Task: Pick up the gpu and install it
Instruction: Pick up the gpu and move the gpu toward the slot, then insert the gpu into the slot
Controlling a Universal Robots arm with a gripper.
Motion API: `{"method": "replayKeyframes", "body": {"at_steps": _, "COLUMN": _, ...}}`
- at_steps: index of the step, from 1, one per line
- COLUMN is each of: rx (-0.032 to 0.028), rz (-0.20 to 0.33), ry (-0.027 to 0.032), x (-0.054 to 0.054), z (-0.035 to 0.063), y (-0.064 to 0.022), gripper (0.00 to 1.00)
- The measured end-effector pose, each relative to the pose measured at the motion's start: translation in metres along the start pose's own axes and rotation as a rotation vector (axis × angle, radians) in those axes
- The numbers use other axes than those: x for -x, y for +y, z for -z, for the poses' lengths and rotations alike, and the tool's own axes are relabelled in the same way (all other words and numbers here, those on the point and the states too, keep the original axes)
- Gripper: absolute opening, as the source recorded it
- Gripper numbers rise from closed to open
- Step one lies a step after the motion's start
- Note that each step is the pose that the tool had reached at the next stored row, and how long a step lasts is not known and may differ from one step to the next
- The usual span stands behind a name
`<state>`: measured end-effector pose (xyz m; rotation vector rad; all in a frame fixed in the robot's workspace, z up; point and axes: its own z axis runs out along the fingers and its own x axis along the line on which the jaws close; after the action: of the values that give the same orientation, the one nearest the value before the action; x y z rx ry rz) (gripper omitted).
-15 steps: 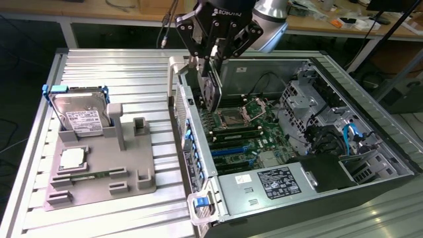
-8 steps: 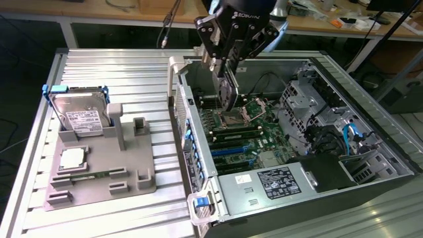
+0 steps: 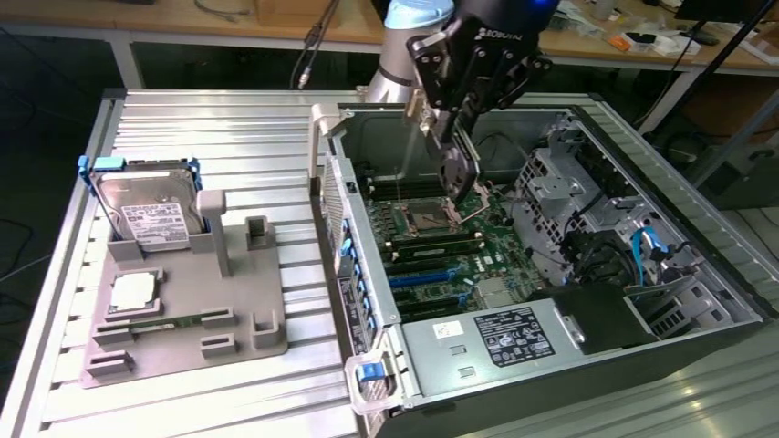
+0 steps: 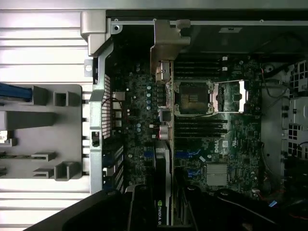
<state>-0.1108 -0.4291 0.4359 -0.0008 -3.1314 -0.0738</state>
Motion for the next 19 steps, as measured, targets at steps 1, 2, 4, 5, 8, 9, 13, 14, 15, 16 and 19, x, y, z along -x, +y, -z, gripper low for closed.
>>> {"method": "replayKeyframes", "body": {"at_steps": 1, "rx": 0.0000, "rz": 0.000, "ry": -0.0002, "x": 0.005, "z": -0.0002, "y": 0.0000, "gripper": 0.27}}
{"method": "replayKeyframes", "body": {"at_steps": 2, "rx": 0.0000, "rz": 0.000, "ry": -0.0003, "x": 0.009, "z": -0.0004, "y": 0.0000, "gripper": 0.27}}
{"method": "replayKeyframes", "body": {"at_steps": 4, "rx": 0.0001, "rz": 0.000, "ry": -0.0010, "x": 0.018, "z": -0.0007, "y": 0.0000, "gripper": 0.27}}
{"method": "replayKeyframes", "body": {"at_steps": 5, "rx": 0.0001, "rz": 0.000, "ry": -0.0016, "x": 0.023, "z": -0.0009, "y": 0.0000, "gripper": 0.27}}
{"method": "replayKeyframes", "body": {"at_steps": 8, "rx": 0.0001, "rz": 0.000, "ry": -0.0036, "x": 0.037, "z": -0.0012, "y": 0.0000, "gripper": 0.27}}
{"method": "replayKeyframes", "body": {"at_steps": 9, "rx": 0.0000, "rz": 0.000, "ry": -0.0044, "x": 0.041, "z": -0.0013, "y": 0.0000, "gripper": 0.27}}
{"method": "replayKeyframes", "body": {"at_steps": 13, "rx": 0.0000, "rz": 0.000, "ry": -0.0071, "x": 0.052, "z": -0.0016, "y": -0.0001, "gripper": 0.27}}
{"method": "replayKeyframes", "body": {"at_steps": 14, "rx": 0.0000, "rz": 0.000, "ry": -0.0072, "x": 0.052, "z": -0.0016, "y": -0.0001, "gripper": 0.27}}
{"method": "replayKeyframes", "body": {"at_steps": 15, "rx": 0.0000, "rz": 0.000, "ry": -0.0073, "x": 0.052, "z": -0.0016, "y": -0.0001, "gripper": 0.27}}
{"method": "replayKeyframes", "body": {"at_steps": 16, "rx": 0.0001, "rz": 0.000, "ry": -0.0073, "x": 0.052, "z": -0.0016, "y": -0.0001, "gripper": 0.27}}
{"method": "replayKeyframes", "body": {"at_steps": 19, "rx": 0.0000, "rz": 0.000, "ry": -0.0073, "x": 0.052, "z": -0.0016, "y": -0.0001, "gripper": 0.27}}
